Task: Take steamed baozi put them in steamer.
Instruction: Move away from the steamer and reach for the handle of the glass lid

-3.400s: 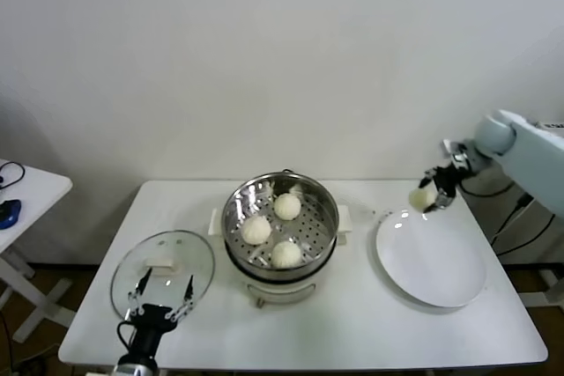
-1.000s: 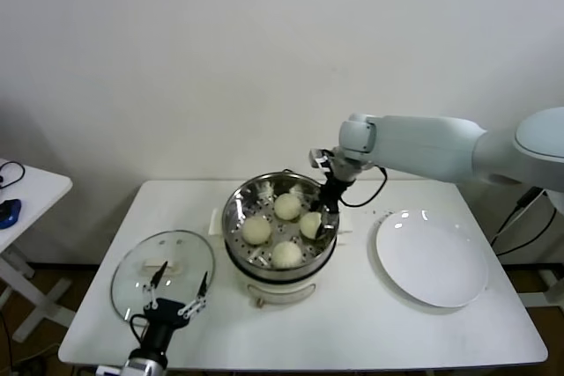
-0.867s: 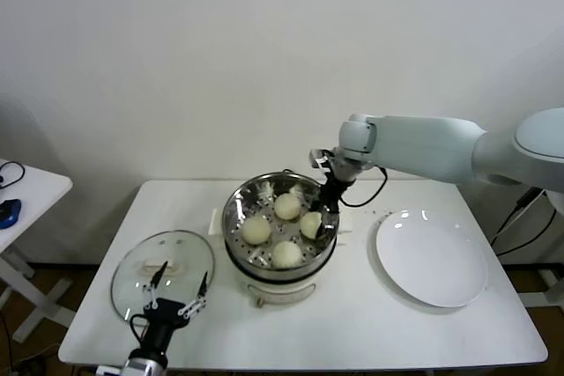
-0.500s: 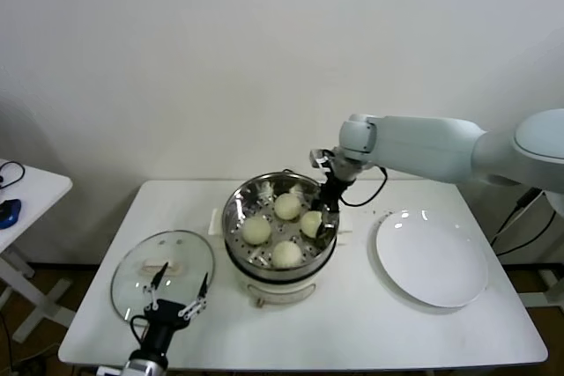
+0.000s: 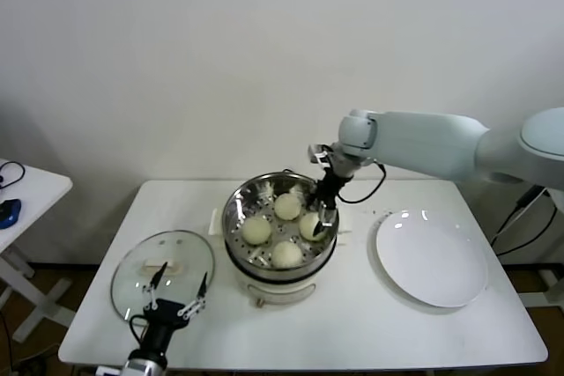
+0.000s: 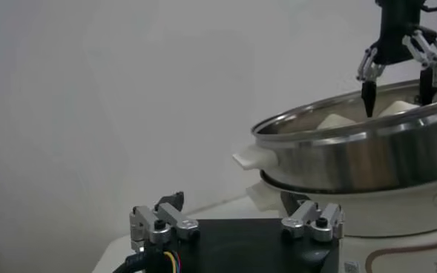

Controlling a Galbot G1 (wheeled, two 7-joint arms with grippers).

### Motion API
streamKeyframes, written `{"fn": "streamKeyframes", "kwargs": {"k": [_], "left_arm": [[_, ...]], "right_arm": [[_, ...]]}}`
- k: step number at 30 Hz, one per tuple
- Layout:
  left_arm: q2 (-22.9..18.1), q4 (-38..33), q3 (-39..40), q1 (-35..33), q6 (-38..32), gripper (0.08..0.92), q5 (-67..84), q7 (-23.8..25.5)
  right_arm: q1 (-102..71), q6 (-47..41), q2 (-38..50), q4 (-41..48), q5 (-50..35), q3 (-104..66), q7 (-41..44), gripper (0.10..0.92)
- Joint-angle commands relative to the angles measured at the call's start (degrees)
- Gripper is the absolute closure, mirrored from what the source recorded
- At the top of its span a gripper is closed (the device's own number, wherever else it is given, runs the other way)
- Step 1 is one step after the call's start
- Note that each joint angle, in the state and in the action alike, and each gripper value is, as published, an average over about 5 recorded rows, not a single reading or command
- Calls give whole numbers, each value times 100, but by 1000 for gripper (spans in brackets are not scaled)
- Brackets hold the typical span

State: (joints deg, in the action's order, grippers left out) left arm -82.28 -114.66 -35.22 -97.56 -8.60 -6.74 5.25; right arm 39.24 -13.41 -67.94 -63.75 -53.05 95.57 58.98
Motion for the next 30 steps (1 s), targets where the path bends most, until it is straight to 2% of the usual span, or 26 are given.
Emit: {"fn": "streamKeyframes", "kwargs": {"k": [1,5,11,15,18,24,30], "left_arm": [[11,19,-19,56,18,177,14,-7],[14,23,-71,128,20,177,22,-10],[31,-17,-165,258,-57,177,66,-30],[31,-58,-180,321,-118,177,89,-84],[10,-86,-152,347,-156,177,56,-137],[-62,-115,-65,322,-217,177,-95,-201],[-116,-134,-19,237,-240,177,-245,-226]], "right_arm": [[328,55,765,-725,-28,-581,-44,203],[218,217,1608,-1322,209,-1082,-438,203],[-630,501,3050,-2090,402,-2194,-1548,203],[-1835,589,3906,-2580,625,-3658,-2078,203],[-3368,673,4349,-2867,858,-5293,-2474,203],[-6917,894,4443,-3396,1570,-8998,-3204,203],[-9646,1127,3661,-3901,1914,-11652,-3719,203]]}}
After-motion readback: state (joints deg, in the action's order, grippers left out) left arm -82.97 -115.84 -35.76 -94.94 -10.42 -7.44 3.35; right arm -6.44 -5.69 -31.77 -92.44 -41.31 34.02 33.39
